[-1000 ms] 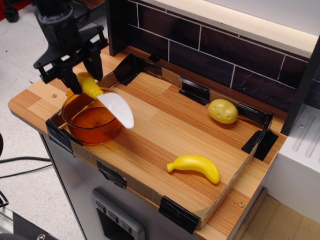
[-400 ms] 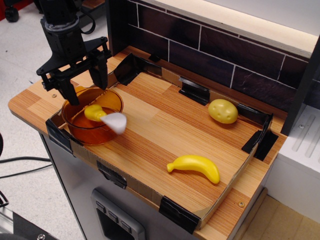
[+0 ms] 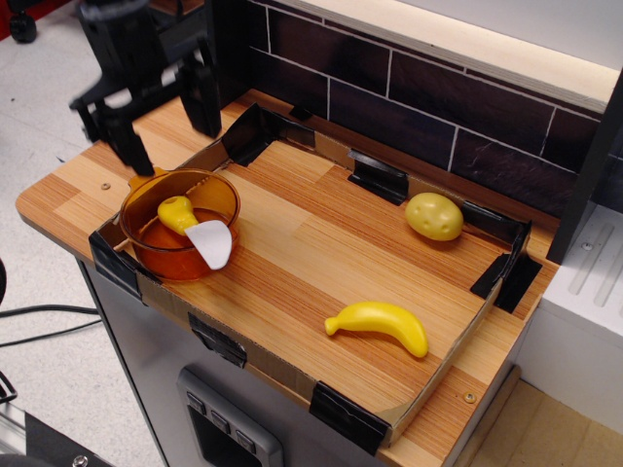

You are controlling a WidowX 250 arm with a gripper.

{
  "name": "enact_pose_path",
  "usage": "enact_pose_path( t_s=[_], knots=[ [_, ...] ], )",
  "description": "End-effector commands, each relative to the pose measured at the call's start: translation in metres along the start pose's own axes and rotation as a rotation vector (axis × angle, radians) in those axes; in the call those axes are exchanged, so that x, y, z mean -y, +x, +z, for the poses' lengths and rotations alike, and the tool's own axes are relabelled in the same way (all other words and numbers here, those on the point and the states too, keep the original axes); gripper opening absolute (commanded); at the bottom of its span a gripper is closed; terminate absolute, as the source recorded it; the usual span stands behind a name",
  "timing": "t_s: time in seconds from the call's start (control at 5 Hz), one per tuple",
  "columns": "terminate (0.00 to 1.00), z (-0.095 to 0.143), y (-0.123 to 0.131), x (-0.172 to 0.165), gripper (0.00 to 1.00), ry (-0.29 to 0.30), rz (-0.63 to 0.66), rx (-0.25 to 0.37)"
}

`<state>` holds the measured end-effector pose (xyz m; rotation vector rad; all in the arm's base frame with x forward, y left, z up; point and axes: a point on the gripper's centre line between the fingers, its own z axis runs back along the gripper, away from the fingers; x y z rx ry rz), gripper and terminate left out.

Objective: Put knife in pot

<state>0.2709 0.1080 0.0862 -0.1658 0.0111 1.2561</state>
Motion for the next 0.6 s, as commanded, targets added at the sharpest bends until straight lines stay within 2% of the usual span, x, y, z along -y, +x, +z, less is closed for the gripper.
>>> enact_pose_path(
  t_s=[0.0, 0.2, 0.4],
  knots=[
    [0.00, 0.0492, 0.0142, 0.0386, 1.00, -0.077, 0.023, 0.085],
    [0.00, 0.0492, 0.0142, 0.0386, 1.00, -0.077, 0.023, 0.085],
    [1.00, 0.0492, 0.0142, 0.0386, 1.00, -0.077, 0.023, 0.085]
  ],
)
